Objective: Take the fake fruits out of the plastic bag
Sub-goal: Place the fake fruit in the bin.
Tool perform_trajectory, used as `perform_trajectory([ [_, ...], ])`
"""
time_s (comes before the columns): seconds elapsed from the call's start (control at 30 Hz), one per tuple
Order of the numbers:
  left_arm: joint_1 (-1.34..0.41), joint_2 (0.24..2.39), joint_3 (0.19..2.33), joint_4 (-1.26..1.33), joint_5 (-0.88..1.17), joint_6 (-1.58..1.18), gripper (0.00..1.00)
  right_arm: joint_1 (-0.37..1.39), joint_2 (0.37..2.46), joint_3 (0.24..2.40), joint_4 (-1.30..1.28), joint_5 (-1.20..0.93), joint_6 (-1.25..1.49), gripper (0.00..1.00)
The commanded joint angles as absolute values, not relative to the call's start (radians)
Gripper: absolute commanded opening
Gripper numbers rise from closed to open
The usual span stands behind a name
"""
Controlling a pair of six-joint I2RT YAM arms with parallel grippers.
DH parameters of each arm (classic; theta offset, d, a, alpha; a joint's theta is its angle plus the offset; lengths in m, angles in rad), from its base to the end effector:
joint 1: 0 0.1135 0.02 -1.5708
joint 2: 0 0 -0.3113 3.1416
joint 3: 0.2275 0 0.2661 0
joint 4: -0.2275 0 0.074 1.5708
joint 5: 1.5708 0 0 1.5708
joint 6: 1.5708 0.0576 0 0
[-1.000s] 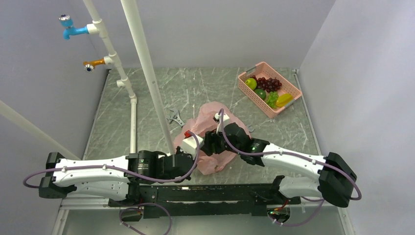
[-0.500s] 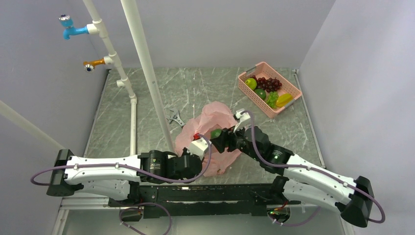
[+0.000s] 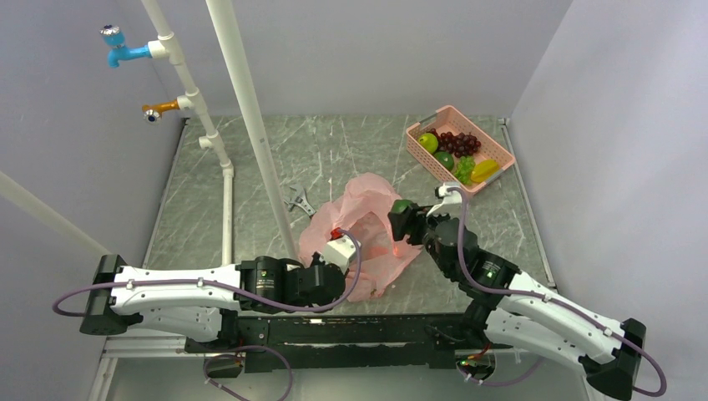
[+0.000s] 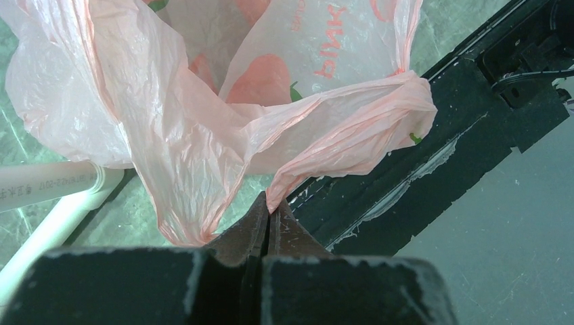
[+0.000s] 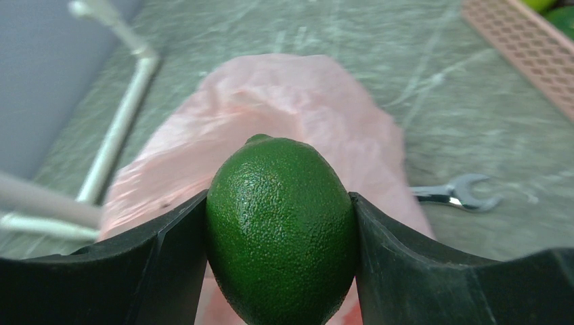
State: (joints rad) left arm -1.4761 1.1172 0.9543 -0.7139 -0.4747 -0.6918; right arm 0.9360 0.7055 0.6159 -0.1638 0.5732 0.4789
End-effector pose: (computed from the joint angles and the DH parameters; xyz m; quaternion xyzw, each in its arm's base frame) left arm 0.0479 -0.2257 0.3142 0.2754 0.8752 -0.1887 0.3501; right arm 0.1230 0.1144 0.3212 -0.0033 0.7780 0.2117 0.5915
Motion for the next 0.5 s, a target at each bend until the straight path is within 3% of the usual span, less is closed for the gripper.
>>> perform_trajectory([
  [0.0, -1.482, 1.111, 0.978, -0.705, -0.470, -0.684, 0.00, 0.891, 0.741, 0.733, -0.221, 0.795, 0.450, 0.00],
  [0.1, -1.481, 1.110, 0.975, -0.703, -0.470, -0.685, 0.00, 0.812, 0.763, 0.777, -0.228, 0.794, 0.447, 0.00],
  [0.23, -1.482, 1.112, 0.978, -0.706, -0.470, -0.685, 0.00, 0.609, 0.807, 0.793, -0.197, 0.627, 0.480, 0.00],
  [0.47, -1.481, 1.109, 0.978, -0.726, -0.478, -0.690, 0.00, 0.344, 1.037, 0.936, -0.216, 0.518, 0.498, 0.00],
])
